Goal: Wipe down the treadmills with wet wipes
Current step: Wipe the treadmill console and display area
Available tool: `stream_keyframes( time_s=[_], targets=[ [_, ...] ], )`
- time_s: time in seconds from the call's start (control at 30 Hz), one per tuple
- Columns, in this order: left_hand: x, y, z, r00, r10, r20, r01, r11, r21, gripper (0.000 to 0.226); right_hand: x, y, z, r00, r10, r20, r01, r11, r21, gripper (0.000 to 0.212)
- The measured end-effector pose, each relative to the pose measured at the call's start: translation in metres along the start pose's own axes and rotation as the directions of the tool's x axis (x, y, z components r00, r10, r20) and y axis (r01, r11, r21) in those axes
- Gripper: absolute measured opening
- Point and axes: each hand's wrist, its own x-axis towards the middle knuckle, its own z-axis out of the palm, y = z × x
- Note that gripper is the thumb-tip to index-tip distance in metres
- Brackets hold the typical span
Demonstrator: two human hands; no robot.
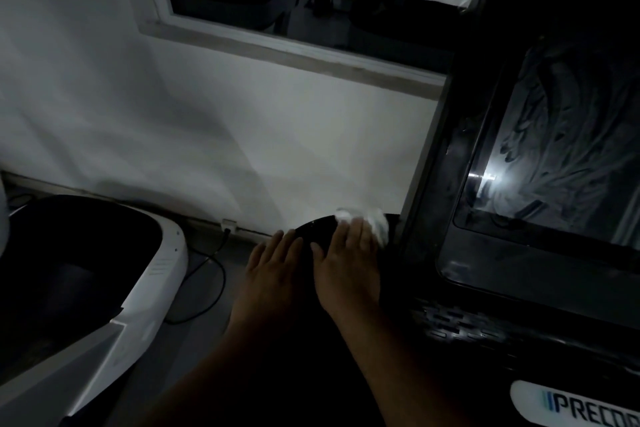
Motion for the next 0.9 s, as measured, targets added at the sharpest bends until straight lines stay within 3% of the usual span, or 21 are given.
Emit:
stream_keyframes(
  time_s=[0.13, 0.33, 0.5, 0.63, 0.7, 0.8, 0.83, 0.9],
  targets=[
    [-0.001, 0.0, -0.002, 1.0, 0.005, 0.005, -0.005, 1.0, 0.0, 0.067, 0.032, 0.001, -0.011, 0.981, 0.185, 0.051, -0.186, 0.983, 0.011, 0.075],
    [0.002, -0.003, 0.004, 0.998, -0.019, 0.054, 0.021, 0.999, -0.042, 0.07, 0.003, 0.01, 0.01, 0.991, -0.125, -0.036, 0.125, 0.992, -0.023, 0.075],
    [0.002, -0.004, 0.001, 0.998, -0.008, 0.056, 0.017, 0.986, -0.167, 0.077, 0.024, 0.013, 0.006, 0.999, -0.043, -0.012, 0.043, 0.999, 0.0, 0.058],
    [0.004, -0.002, 0.0, 0.998, -0.041, 0.053, 0.05, 0.982, -0.184, 0.077, 0.004, 0.008, 0.011, 0.955, -0.294, 0.044, 0.295, 0.956, -0.01, 0.062],
    [0.005, -0.001, -0.003, 0.996, -0.05, 0.08, 0.064, 0.982, -0.18, 0.085, -0.004, 0.014, 0.013, 0.977, -0.215, 0.009, 0.215, 0.976, -0.02, 0.069],
    [0.0, 0.0, -0.007, 0.995, -0.054, 0.09, 0.069, 0.983, -0.169, 0.09, 0.016, 0.016, 0.009, 0.997, 0.082, -0.013, -0.082, 0.997, -0.006, 0.067],
    [0.0, -0.001, -0.006, 0.995, -0.053, 0.086, 0.068, 0.982, -0.178, 0.089, 0.023, 0.011, 0.008, 0.996, 0.091, 0.001, -0.091, 0.996, 0.002, 0.066],
    [0.002, -0.004, -0.002, 0.994, -0.047, 0.096, 0.064, 0.981, -0.186, 0.085, 0.027, -0.002, 0.011, 0.996, -0.092, 0.018, 0.092, 0.996, 0.008, 0.065]
  ],
)
